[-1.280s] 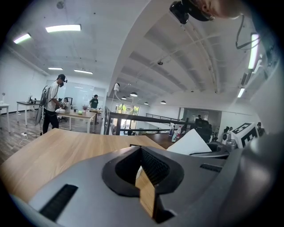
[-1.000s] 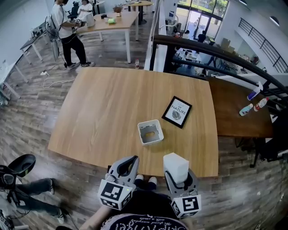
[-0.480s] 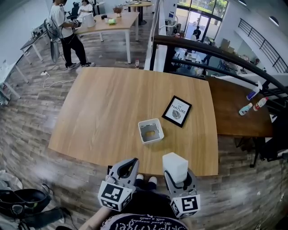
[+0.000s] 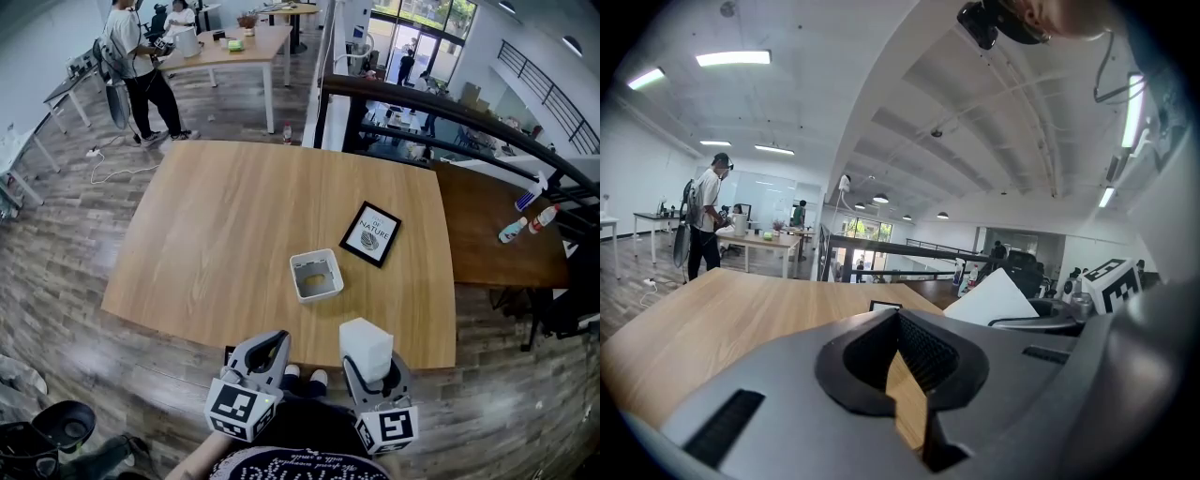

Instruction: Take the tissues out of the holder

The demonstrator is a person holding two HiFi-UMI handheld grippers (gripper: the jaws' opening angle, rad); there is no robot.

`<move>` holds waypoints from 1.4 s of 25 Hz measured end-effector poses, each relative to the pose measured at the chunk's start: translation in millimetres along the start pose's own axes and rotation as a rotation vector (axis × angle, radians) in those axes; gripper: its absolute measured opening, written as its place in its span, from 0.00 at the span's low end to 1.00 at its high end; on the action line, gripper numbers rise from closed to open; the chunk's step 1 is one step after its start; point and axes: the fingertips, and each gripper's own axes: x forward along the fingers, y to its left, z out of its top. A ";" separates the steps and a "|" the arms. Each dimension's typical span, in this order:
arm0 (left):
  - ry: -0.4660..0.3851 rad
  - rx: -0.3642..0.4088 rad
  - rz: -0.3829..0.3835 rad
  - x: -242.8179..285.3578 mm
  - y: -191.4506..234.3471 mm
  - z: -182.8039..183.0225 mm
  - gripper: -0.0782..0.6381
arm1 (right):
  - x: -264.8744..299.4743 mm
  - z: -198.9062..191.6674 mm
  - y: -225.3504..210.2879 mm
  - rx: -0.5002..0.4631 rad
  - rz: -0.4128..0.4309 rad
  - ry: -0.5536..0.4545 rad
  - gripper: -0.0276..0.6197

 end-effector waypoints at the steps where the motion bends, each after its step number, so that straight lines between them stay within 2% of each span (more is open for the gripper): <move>1: 0.000 0.000 0.000 0.4 0.4 0.8 0.12 | 0.3 0.9 -0.7 0.003 -0.003 -0.001 0.49; 24: -0.014 -0.005 0.013 -8.4 1.4 1.0 0.12 | -3.5 1.3 3.0 0.002 -0.009 0.000 0.49; 29: -0.054 0.019 0.004 -0.5 0.2 19.0 0.12 | 1.9 14.8 -5.3 -0.025 -0.009 -0.029 0.49; 35: -0.061 0.020 0.017 -7.8 -1.6 26.4 0.12 | -3.7 21.3 -4.8 -0.024 0.010 -0.017 0.49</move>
